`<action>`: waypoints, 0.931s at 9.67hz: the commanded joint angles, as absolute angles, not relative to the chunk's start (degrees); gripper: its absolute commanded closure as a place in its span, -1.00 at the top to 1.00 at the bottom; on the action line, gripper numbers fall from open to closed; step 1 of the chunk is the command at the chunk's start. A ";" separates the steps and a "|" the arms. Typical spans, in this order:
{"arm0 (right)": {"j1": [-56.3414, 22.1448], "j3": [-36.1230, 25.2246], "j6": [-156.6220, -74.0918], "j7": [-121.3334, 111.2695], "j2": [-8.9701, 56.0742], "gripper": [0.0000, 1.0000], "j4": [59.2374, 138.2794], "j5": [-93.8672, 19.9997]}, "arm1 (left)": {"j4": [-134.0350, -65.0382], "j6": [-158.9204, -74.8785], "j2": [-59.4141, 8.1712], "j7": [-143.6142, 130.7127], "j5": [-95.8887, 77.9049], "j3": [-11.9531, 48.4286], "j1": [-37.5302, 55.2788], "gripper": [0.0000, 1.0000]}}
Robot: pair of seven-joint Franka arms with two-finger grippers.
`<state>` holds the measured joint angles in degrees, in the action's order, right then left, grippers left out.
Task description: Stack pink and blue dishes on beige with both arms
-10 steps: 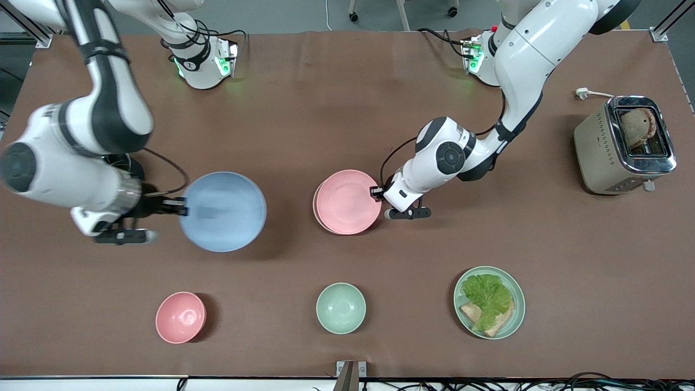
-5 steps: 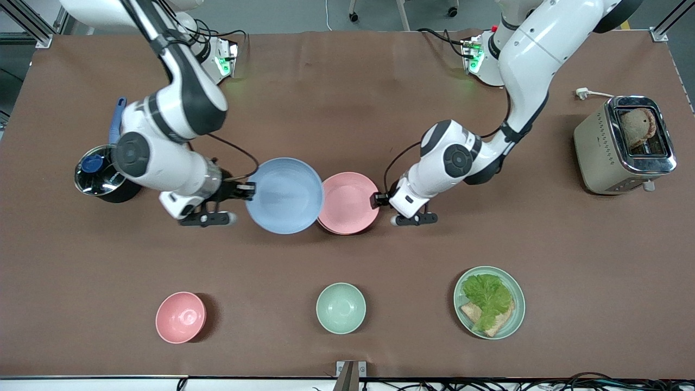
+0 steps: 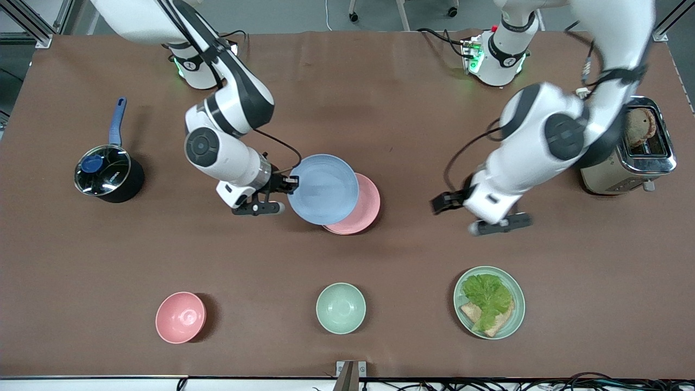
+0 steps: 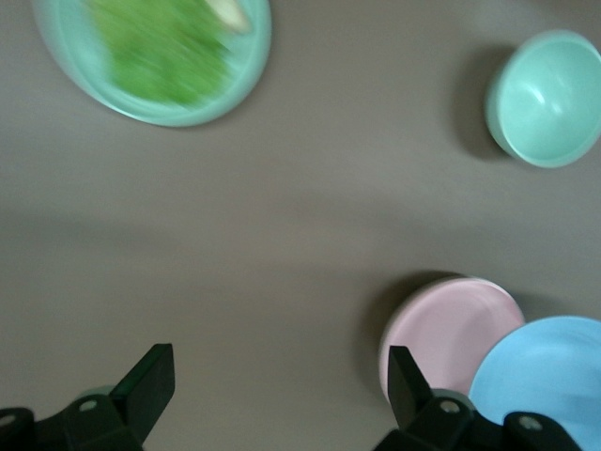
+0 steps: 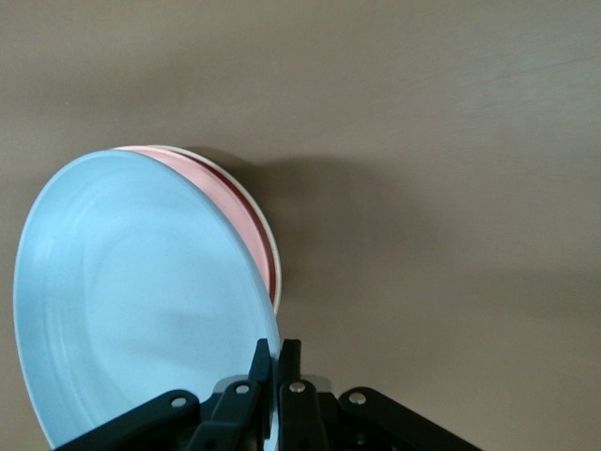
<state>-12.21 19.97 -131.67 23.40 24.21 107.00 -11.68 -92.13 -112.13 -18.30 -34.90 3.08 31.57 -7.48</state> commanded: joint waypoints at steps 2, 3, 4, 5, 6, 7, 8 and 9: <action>-15.46 20.83 -138.23 26.71 27.94 -0.96 107.14 -12.57 | -81.95 -97.79 -16.36 -23.69 8.51 31.38 -13.78 1.00; -15.99 20.83 -139.82 26.72 28.82 -0.95 107.23 -12.57 | -79.65 -93.47 -14.96 -18.25 9.13 31.64 -16.67 1.00; -16.34 20.83 -139.92 26.72 29.00 -0.95 107.66 -12.39 | -78.67 -92.12 -13.72 -13.93 8.88 31.73 -19.14 1.00; -16.17 20.83 -140.36 26.72 29.09 -0.95 108.54 -11.96 | -77.27 -91.67 -12.58 -11.54 8.70 31.64 -20.03 1.00; -16.08 20.74 -140.97 26.72 29.09 -0.95 109.24 -11.87 | -76.04 -88.89 -11.79 -10.30 8.88 31.55 -20.04 1.00; -15.74 20.74 -141.15 26.72 29.35 -0.93 109.77 -11.60 | -75.94 -88.51 -10.12 -9.76 8.96 31.47 -21.08 1.00; -16.08 20.74 -142.54 26.72 30.31 -0.93 109.78 -11.60 | -75.85 -88.33 -8.80 -9.06 8.62 31.46 -21.70 1.00; -16.26 20.74 -143.52 26.72 30.76 -0.90 109.86 -11.60 | -75.94 -88.07 -7.22 -4.18 8.27 31.64 -23.71 1.00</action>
